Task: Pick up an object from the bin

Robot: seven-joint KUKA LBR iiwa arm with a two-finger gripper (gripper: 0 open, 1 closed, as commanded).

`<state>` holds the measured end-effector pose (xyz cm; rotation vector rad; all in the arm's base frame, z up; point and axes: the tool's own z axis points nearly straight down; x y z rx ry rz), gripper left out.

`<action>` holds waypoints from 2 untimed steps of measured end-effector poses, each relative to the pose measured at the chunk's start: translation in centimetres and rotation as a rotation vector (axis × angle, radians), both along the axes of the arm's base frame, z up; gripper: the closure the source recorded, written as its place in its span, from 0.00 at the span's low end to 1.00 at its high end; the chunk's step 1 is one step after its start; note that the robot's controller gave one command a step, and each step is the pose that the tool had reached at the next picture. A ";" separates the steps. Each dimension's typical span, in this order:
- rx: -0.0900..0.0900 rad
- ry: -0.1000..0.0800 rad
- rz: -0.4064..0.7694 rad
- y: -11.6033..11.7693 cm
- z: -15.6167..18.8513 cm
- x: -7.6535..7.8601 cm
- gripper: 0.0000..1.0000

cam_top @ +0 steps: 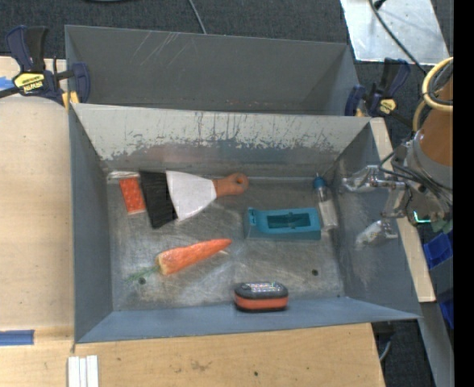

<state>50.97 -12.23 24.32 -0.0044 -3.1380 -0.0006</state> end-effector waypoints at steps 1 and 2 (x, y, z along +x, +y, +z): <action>-0.002 -0.007 0.002 0.1 0.3 0.2 0.00; -0.004 -0.016 -0.018 1.7 -3.6 1.2 0.00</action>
Offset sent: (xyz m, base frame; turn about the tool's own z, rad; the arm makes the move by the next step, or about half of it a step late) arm 0.0302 0.0611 -0.1383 0.0530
